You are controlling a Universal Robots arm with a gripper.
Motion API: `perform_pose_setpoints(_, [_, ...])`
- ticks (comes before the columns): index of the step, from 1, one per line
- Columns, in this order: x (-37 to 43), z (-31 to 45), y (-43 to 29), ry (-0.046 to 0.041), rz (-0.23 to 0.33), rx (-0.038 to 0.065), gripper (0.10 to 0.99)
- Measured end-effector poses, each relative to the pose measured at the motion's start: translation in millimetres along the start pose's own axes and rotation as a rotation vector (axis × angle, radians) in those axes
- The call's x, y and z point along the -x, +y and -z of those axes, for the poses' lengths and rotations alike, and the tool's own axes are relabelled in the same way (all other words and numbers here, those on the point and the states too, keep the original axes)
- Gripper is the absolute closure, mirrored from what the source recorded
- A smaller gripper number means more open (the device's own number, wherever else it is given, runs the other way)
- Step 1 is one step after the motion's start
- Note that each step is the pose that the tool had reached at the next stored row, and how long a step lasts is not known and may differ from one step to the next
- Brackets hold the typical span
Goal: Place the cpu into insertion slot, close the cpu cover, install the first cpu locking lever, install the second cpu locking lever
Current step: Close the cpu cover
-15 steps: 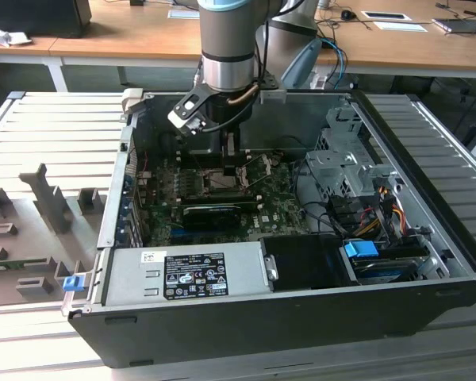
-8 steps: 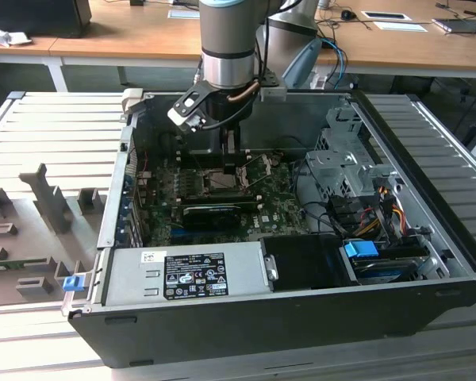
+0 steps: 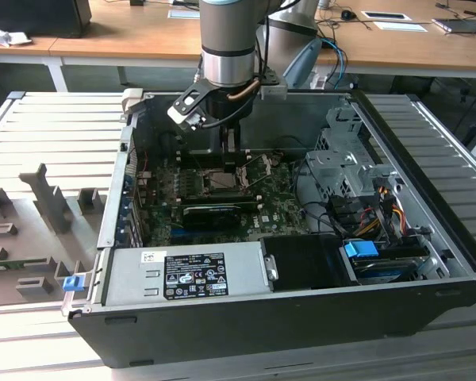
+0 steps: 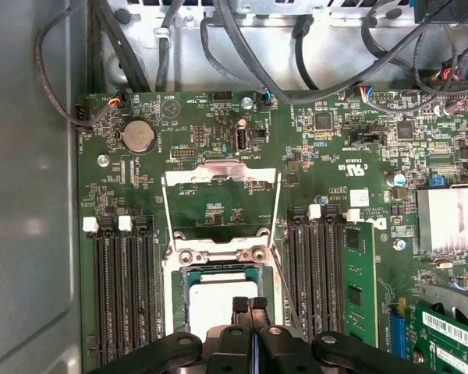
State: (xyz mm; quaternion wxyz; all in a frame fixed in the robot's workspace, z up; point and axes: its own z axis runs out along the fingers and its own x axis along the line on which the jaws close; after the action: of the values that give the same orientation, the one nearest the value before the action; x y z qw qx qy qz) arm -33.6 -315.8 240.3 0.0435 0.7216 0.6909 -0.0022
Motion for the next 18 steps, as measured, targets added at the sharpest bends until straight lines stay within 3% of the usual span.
perform_pose_setpoints(18, [0.4,7.0,0.4,0.0000,0.000,0.000,0.980])
